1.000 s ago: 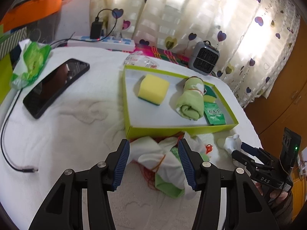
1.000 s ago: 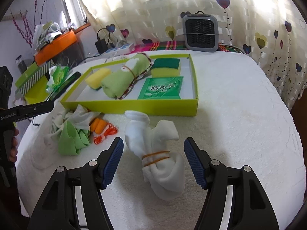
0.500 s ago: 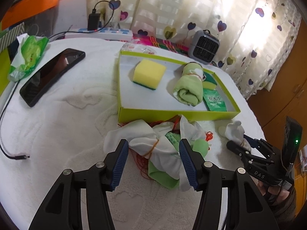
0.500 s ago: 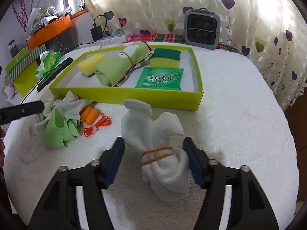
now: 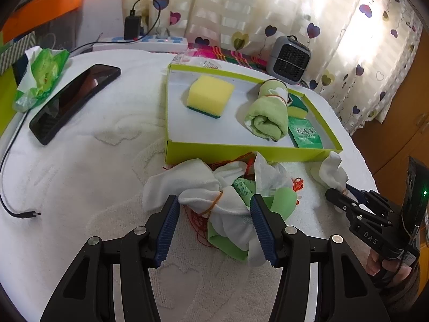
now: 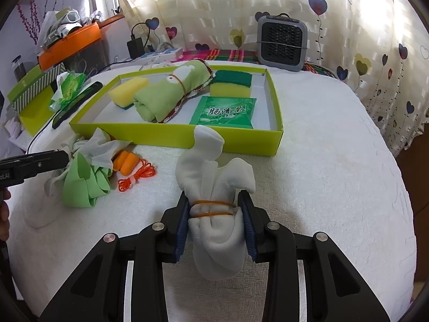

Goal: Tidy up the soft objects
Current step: 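Close the right tool on the white sock bundle while the left tool approaches another, then close the left tool on the white sock bundle with orange bands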

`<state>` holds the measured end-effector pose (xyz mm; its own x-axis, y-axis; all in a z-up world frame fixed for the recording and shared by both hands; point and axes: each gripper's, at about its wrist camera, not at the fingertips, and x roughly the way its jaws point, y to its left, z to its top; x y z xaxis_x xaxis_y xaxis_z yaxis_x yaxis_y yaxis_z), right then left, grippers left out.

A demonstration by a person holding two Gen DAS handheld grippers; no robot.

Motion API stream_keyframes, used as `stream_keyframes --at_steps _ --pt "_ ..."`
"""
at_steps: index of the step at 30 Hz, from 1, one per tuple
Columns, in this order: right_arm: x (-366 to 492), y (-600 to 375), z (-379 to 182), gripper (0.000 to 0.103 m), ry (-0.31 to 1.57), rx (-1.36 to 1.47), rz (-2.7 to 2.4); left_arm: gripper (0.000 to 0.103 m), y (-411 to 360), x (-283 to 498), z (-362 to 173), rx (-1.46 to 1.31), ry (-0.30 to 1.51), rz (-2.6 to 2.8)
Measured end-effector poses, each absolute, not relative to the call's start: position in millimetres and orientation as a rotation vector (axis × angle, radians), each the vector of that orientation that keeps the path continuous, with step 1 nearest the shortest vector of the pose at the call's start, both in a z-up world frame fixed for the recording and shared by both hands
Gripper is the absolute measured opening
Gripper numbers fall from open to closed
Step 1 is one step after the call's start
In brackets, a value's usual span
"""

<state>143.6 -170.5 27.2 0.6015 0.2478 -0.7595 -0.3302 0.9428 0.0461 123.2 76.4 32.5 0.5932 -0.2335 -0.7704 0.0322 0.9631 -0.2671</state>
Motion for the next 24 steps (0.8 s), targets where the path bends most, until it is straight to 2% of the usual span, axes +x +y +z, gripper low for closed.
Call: stream_keyframes --at_steps 11,24 --pt "142.9 -171.7 27.5 0.036 0.86 -0.086 0.347 0.051 82.3 115.1 36.9 -0.21 0.89 -0.131" --pt "143.2 -176.2 28.3 0.036 0.857 -0.046 0.369 0.051 92.9 118.6 21.6 -0.294 0.95 -0.08"
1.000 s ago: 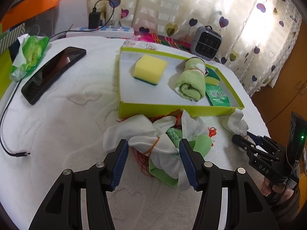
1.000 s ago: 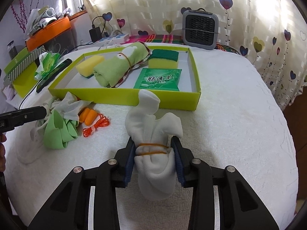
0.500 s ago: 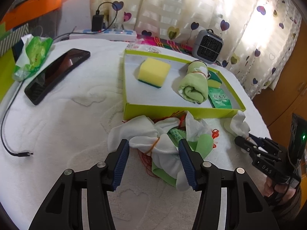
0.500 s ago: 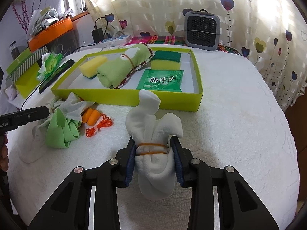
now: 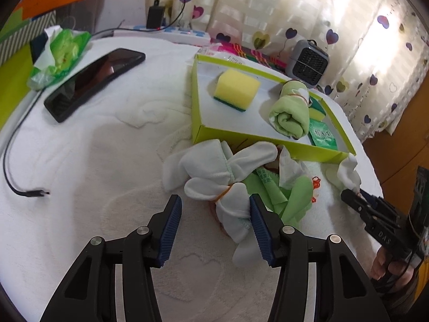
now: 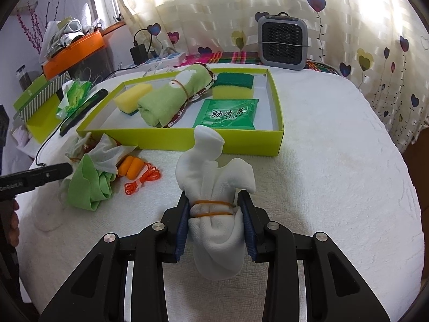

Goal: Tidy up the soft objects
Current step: 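Close the left tool on the white sock bundle with orange bands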

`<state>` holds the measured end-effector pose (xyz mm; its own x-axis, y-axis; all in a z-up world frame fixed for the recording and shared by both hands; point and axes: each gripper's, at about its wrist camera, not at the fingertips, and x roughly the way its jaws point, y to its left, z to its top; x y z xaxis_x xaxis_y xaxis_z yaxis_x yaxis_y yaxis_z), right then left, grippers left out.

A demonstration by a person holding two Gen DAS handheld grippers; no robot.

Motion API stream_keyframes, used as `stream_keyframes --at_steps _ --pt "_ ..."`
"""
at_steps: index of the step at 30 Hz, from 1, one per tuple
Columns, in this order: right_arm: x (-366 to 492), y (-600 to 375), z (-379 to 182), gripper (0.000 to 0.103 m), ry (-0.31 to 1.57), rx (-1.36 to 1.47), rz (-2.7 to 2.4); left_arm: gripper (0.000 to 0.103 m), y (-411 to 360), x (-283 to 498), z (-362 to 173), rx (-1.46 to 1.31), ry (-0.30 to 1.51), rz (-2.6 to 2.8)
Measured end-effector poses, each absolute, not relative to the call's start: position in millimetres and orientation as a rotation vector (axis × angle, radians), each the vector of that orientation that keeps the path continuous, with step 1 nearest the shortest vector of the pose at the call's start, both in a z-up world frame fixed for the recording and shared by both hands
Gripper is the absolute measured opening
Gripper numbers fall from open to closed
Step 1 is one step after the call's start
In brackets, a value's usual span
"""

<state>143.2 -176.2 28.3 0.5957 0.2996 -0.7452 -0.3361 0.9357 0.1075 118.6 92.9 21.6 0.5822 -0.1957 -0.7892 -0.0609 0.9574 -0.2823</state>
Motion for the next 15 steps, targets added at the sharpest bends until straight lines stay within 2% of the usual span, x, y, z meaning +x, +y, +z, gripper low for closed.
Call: stream_keyframes --at_steps 8,10,15 --pt "143.5 -177.6 28.5 0.036 0.858 -0.035 0.373 0.05 87.3 123.8 18.9 -0.288 0.931 -0.077" --pt "143.5 -177.5 28.6 0.036 0.856 -0.036 0.373 0.033 88.1 123.1 18.8 -0.315 0.922 -0.113" --pt "143.3 -178.1 28.7 0.036 0.856 -0.036 0.373 0.031 83.7 120.9 21.5 -0.289 0.905 -0.119"
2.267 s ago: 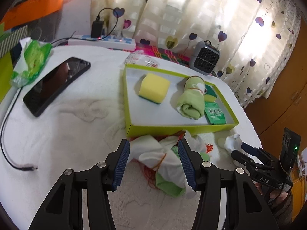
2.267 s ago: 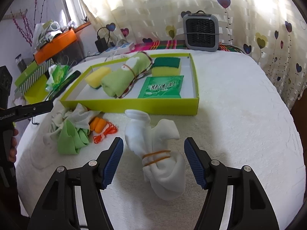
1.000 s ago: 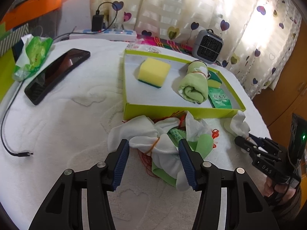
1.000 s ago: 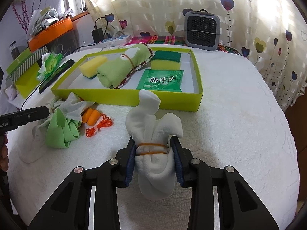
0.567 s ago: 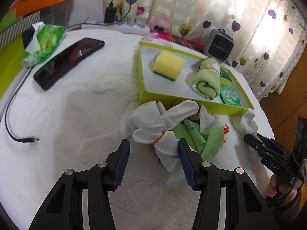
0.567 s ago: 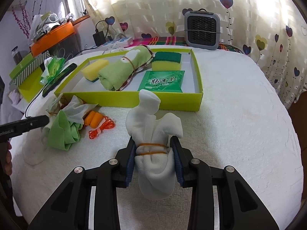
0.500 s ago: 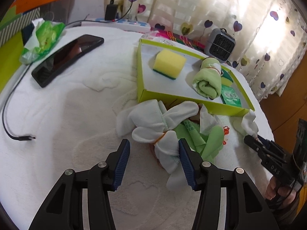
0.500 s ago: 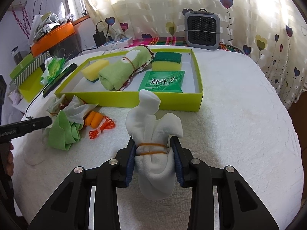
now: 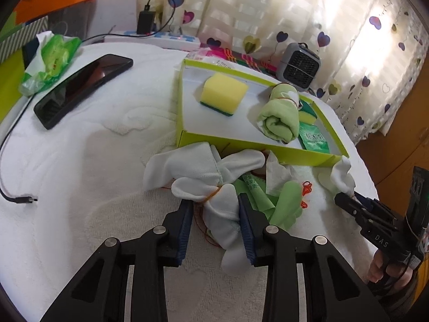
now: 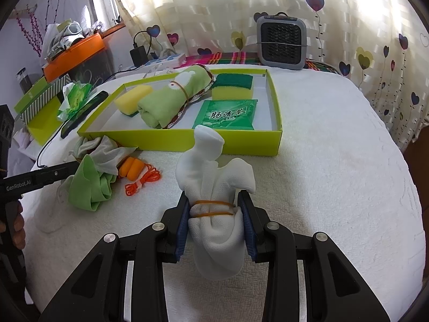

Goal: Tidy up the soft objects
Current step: 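Close the left tool on the white sock bundle with orange bands, then lift both sock bundles and carry them over the box lid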

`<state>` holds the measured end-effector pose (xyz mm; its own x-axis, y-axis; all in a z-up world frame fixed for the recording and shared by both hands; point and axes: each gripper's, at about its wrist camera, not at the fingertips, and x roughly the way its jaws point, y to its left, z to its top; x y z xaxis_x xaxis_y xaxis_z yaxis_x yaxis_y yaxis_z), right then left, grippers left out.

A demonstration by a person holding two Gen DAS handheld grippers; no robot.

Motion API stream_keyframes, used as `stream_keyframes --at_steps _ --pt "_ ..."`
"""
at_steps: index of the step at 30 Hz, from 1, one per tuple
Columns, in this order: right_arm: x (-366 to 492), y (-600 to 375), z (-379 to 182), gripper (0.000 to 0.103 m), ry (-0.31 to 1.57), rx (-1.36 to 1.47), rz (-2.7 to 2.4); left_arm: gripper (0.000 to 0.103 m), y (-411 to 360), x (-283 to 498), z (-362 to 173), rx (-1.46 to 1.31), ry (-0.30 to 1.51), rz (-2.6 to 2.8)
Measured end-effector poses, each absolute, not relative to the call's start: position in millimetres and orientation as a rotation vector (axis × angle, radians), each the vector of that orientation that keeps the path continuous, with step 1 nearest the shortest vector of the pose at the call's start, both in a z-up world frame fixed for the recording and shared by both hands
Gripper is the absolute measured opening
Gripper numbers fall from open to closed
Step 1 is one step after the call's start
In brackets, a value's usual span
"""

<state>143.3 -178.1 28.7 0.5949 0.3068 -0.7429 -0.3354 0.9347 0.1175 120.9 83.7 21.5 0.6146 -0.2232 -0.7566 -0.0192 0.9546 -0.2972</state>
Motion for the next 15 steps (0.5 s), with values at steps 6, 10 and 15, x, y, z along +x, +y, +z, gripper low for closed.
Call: stream_keyframes --at_steps 6,10,15 --pt "143.4 -179.1 29.7 0.036 0.85 -0.036 0.37 0.03 89.3 116.9 23.8 -0.306 0.89 -0.117" --pt "142.0 -177.8 31.3 0.036 0.84 -0.046 0.372 0.03 92.4 111.8 28.6 -0.302 0.875 -0.112" --pt "137.9 -178.1 32.8 0.036 0.821 -0.045 0.373 0.03 93.6 105.9 36.3 -0.291 0.854 -0.107"
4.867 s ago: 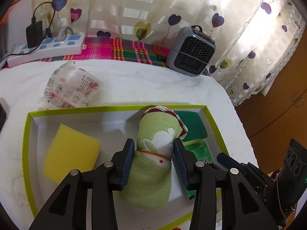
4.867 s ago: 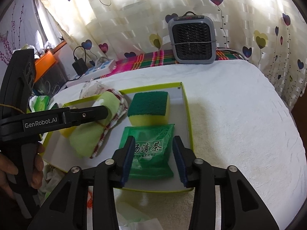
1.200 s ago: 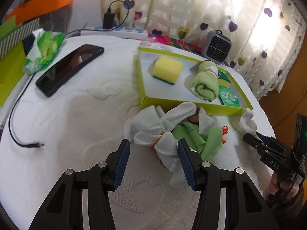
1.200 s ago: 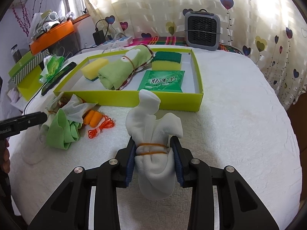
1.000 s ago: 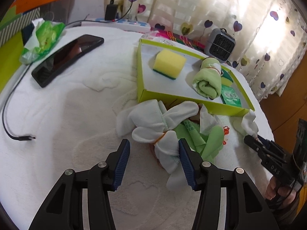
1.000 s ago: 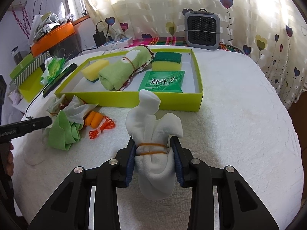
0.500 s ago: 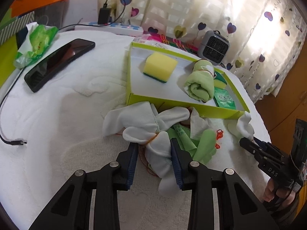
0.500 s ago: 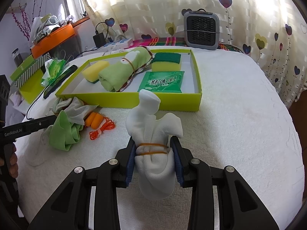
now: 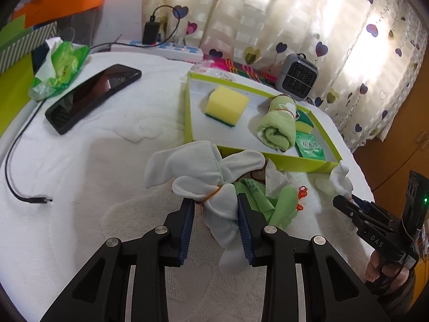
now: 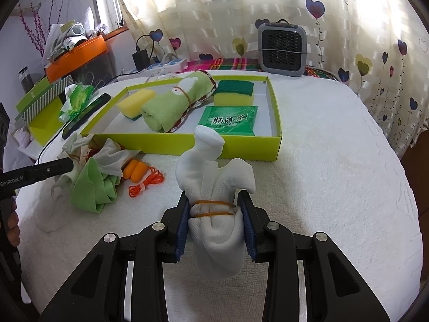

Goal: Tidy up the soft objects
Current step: 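Lift both sock bundles and carry them over the box lid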

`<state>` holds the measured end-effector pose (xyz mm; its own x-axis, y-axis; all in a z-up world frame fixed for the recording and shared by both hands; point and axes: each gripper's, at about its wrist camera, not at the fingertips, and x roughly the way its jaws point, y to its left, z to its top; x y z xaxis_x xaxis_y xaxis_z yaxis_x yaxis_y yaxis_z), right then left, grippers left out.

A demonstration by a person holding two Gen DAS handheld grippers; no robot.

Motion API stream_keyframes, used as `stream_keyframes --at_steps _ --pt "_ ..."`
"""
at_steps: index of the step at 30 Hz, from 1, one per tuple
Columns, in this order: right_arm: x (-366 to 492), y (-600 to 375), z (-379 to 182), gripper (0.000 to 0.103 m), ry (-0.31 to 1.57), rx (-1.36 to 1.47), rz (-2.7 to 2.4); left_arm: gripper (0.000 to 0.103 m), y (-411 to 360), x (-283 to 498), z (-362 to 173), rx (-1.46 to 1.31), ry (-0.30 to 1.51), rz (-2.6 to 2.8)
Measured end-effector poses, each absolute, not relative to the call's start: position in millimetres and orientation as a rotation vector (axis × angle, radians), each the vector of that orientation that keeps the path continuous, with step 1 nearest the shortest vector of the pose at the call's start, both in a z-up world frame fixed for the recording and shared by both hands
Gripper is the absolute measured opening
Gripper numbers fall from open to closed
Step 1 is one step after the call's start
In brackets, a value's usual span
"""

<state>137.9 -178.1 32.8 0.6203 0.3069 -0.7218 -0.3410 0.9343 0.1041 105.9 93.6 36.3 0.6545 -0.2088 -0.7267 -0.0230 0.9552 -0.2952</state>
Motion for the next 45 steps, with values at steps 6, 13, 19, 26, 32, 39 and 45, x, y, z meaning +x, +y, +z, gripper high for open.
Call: stream_keyframes --at_steps 6,13,19,26,32,39,45 --pt "133.2 -180.7 36.3 0.036 0.803 -0.029 0.374 0.03 94.0 98.4 47.3 -0.268 0.825 -0.102" --pt "127.3 -184.2 44.5 0.036 0.779 -0.012 0.361 0.03 88.7 95.0 58.9 -0.247 0.801 -0.126" --pt "122.4 -184.2 50.3 0.036 0.762 -0.008 0.358 0.03 83.2 94.2 66.8 -0.226 0.786 -0.139" --pt "120.1 -184.5 59.4 0.036 0.737 -0.009 0.352 0.03 77.4 94.6 76.4 -0.2 0.762 -0.152" --pt "124.1 -185.0 67.9 0.036 0.716 -0.007 0.346 0.03 73.5 99.1 83.3 -0.181 0.742 -0.16" --pt "131.2 -182.4 72.2 0.036 0.709 -0.003 0.342 0.03 73.6 107.5 89.4 -0.158 0.721 -0.161" --pt "140.3 -177.6 77.6 0.036 0.701 -0.006 0.339 0.03 70.9 118.5 93.9 -0.146 0.711 -0.171"
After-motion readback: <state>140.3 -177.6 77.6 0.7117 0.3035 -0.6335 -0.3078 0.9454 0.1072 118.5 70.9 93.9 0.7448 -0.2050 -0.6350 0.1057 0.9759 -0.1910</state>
